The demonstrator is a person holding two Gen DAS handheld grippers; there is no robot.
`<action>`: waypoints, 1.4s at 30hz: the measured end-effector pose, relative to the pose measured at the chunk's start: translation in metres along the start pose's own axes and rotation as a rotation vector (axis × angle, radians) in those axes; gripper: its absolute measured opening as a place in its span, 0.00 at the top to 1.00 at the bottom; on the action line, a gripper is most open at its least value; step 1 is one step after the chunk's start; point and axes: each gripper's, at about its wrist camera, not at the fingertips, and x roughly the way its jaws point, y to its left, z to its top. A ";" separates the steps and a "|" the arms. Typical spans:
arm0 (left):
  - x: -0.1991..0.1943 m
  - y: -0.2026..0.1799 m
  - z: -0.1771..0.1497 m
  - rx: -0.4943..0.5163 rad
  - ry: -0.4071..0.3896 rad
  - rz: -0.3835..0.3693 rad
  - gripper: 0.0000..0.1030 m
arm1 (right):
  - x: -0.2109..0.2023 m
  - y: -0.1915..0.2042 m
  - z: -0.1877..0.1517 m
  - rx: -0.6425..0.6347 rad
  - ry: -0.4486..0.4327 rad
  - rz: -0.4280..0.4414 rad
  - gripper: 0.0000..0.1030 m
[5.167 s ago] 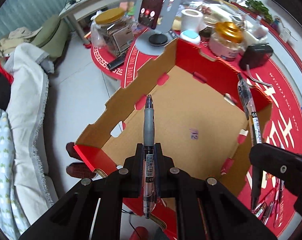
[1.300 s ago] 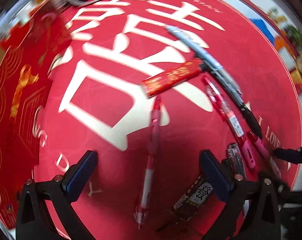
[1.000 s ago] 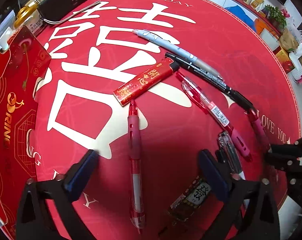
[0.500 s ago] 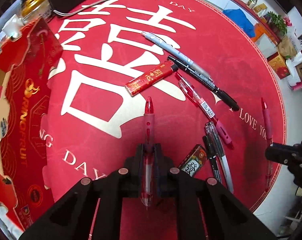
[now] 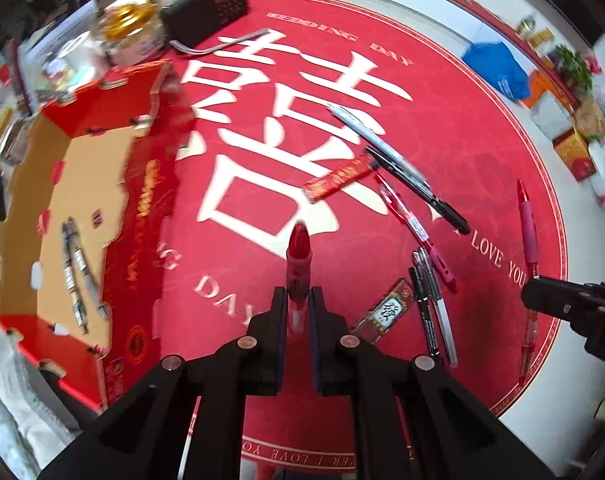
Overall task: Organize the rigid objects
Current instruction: 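Grasp the red pen with the left tool while the right tool grasps the pink pen, then carry both held pens over the cardboard box with both tools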
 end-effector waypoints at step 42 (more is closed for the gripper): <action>0.035 0.027 -0.043 0.456 -0.067 0.025 0.74 | 0.017 0.107 0.018 -0.146 0.040 -0.019 0.89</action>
